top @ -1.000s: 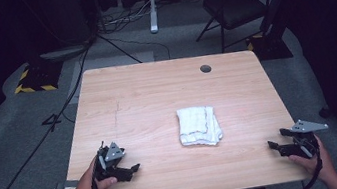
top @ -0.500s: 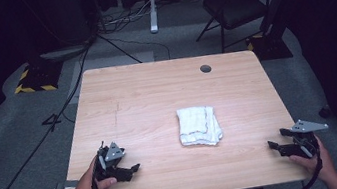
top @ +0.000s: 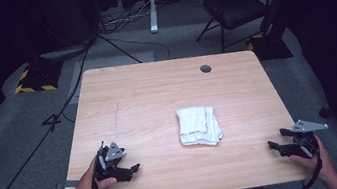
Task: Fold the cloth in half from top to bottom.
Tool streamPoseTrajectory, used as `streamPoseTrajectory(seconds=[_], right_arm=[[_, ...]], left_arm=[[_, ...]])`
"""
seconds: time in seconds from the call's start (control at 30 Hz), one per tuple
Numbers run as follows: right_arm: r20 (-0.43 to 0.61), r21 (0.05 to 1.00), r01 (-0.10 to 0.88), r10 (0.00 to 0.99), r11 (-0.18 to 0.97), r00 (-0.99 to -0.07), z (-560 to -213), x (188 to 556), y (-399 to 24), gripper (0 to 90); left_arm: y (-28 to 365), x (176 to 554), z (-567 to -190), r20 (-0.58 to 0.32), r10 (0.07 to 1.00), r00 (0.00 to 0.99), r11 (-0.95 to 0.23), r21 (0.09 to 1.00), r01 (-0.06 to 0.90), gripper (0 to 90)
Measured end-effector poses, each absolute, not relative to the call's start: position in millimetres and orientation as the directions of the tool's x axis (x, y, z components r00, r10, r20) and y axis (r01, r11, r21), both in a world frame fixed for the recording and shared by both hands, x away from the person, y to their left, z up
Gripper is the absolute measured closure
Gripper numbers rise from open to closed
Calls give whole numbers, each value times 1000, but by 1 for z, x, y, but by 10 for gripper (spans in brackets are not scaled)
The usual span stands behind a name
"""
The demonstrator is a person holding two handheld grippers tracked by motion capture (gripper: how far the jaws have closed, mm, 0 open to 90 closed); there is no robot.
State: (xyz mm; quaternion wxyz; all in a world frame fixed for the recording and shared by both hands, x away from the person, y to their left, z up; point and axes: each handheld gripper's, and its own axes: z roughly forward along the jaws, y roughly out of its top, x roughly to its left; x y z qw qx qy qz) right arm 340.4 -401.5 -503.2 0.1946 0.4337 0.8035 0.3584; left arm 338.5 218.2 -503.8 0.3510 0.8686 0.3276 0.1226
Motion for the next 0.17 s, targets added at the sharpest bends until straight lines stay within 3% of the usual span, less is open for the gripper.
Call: streamPoseTrajectory(seconds=[0.17], right_arm=[[-1,745,558,837,366,-547,-503,340,-401,237]], left_arm=[[218,339,-504,-16,653,757,-541,689,481,159]])
